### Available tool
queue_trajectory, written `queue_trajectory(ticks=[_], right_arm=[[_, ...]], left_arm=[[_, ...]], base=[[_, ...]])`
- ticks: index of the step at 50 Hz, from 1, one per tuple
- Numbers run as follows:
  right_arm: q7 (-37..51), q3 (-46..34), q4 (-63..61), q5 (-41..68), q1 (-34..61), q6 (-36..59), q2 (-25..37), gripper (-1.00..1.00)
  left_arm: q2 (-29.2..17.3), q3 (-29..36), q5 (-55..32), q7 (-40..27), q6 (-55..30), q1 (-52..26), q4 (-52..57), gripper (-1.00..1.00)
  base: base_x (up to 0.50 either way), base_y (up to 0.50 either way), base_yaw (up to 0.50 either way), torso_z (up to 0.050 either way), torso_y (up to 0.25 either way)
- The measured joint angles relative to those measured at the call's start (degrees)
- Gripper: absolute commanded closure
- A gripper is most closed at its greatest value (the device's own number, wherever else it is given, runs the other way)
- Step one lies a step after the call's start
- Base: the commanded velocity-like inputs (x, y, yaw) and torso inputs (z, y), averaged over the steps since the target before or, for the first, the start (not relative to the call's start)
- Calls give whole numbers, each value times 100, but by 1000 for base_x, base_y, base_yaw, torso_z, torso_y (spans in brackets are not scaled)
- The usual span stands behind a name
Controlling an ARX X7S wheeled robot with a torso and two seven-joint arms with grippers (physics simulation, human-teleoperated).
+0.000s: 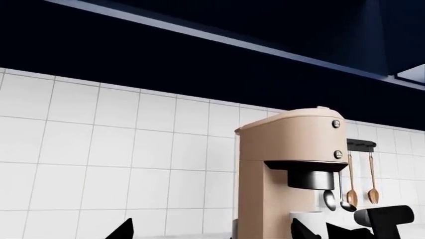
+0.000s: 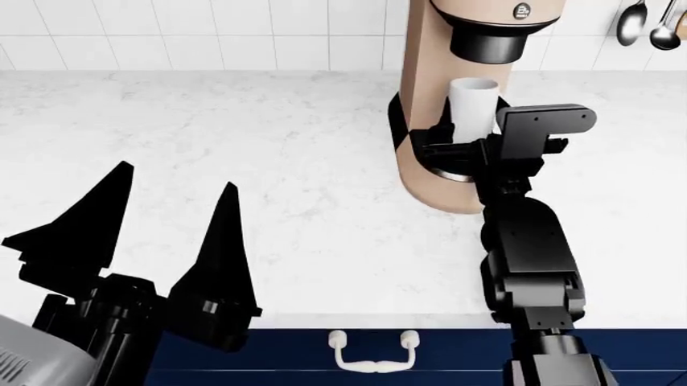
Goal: Pick the mug from the cabinet, place it under the coffee machine dispenser, and press the start button.
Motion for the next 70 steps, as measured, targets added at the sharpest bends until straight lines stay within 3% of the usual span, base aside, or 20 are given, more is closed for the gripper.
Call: queue_trajectory(ticks=[20,21,44,70], right_arm=[[104,-64,586,-103,251,-419,-18,100],[109,-68,635,-98,271,-440,-21,-100],[211,-116,613,-58,264,-336,-35,-100],[397,79,-4088,688,-1381,2446,573,-100]], left_arm=[[-30,17,24,-20,54,39,19,-100],[-32,17,25,-20,57,40,19,-100],[-78,31,52,-59,117,106,58,-100],[-80,109,41,-74,97,-19,35,-100]], base=[[4,0,2,0,-3],[0,0,0,0,0],[0,0,0,-1,-3],[0,0,0,0,0]])
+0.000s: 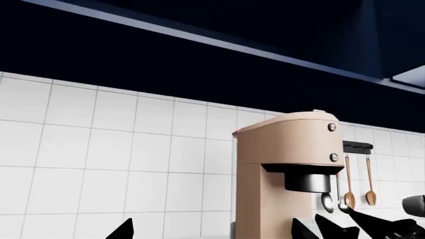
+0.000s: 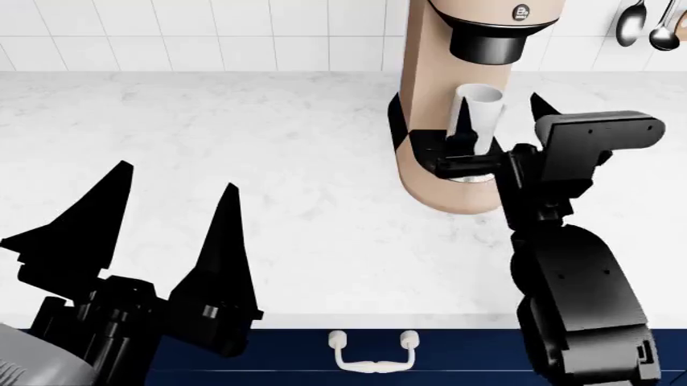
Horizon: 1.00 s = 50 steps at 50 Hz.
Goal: Pick the mug from the cabinet, place it under the coffee machine dispenser, and press the start button.
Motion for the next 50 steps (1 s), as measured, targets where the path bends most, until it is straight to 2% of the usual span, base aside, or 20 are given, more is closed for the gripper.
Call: queue_trajectory(ticks=[4,5,15,24,50], right_arm=[[15,42,-683,159,-94,422,127,-100],[19,54,-841,196,-105,520,158,100],[51,135,-2056,488,-3,1264,415,100],[108,104,-2591,541,297,1707,611,100],[-45,-105,-2045,541,1138,2172,877,100]], left_arm=[[2,13,5,0,3,-10,-6,-100],[2,16,6,0,5,-10,-6,-100],[-4,34,18,-10,26,-3,-2,-100],[-15,48,20,-20,37,-5,3,-100],[-43,100,18,-41,63,-14,4,-100]], base=[[0,0,0,0,0],[0,0,0,0,0],[0,0,0,0,0],[0,0,0,0,0],[0,0,0,0,0]])
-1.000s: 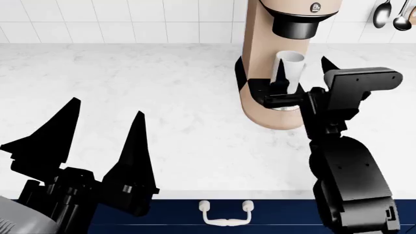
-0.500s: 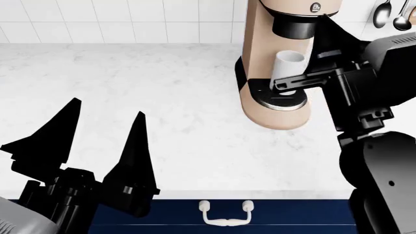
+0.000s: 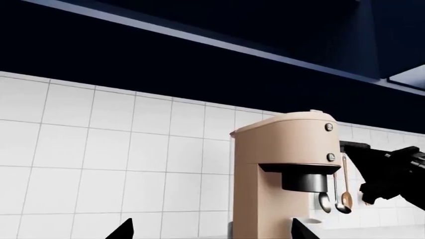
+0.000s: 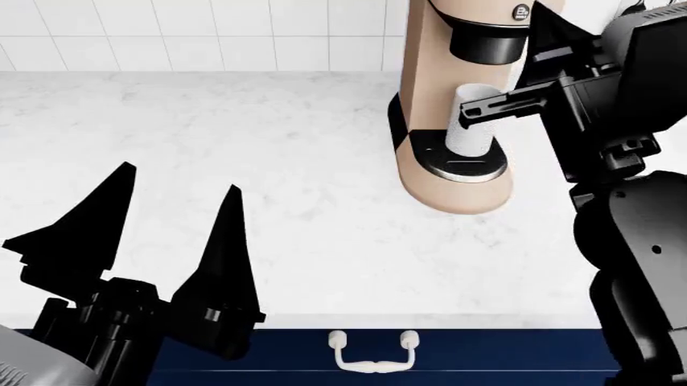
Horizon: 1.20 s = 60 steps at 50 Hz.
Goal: Pick the mug from the cabinet, place it under the coffee machine dispenser, and press the start button.
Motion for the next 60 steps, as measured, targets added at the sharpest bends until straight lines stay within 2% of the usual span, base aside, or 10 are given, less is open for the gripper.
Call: queue_trajectory(ticks=[30,60], right_arm=[[-137,-301,1003,-170,430,-193,37,100],[-163,-471,1155,-291,511,-344,74,100]], left_arm=[[-41,32,-15,-30,37,-9,-10,-100],[-93,55,-12,-62,96,37,-3,-100]], base=[[0,0,0,0,0],[4,0,1,0,-5]])
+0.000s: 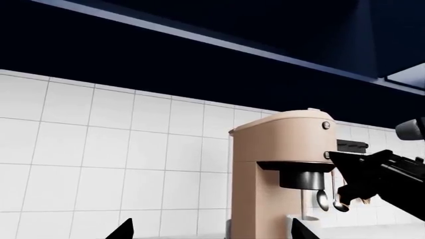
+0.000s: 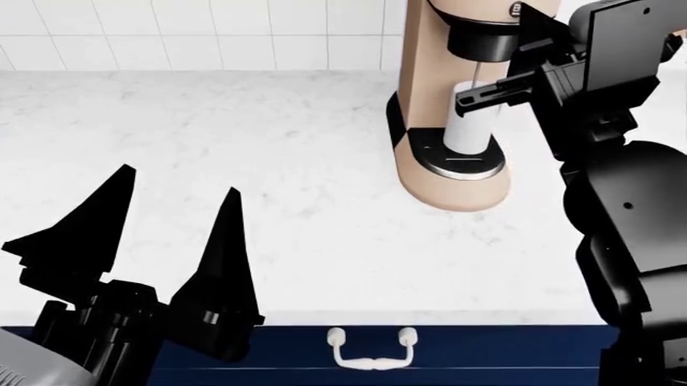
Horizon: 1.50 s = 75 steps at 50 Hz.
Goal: Pick the mug from the cabinet, place it under the coffee machine dispenser, and press the start button.
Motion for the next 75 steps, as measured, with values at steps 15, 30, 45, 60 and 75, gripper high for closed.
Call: queue_trajectory(ticks=[15,30,45,60,75], right_arm=[[-2,-45,74,-28,55,-1,-30,100],[16,-16,103,76,108,85,-57,100],[255,437,-1270,703,-173,1080,24,100],[472,2419,-3413,2187,68,2884,384,-100],[-26,4684,-4030,3283,4,3190,1022,-100]], left_arm=[[-20,13,-5,-17,20,-1,-3,-100],[-35,30,9,-34,44,8,-9,-100],[-39,42,6,-39,70,-21,-44,-100],[-88,-62,-49,-123,109,-63,-21,-100],[-528,-878,-402,-481,333,-93,225,-100]], base=[[0,0,0,2,-6],[0,0,0,1,-5],[0,0,0,0,-1],[0,0,0,0,0],[0,0,0,0,0]])
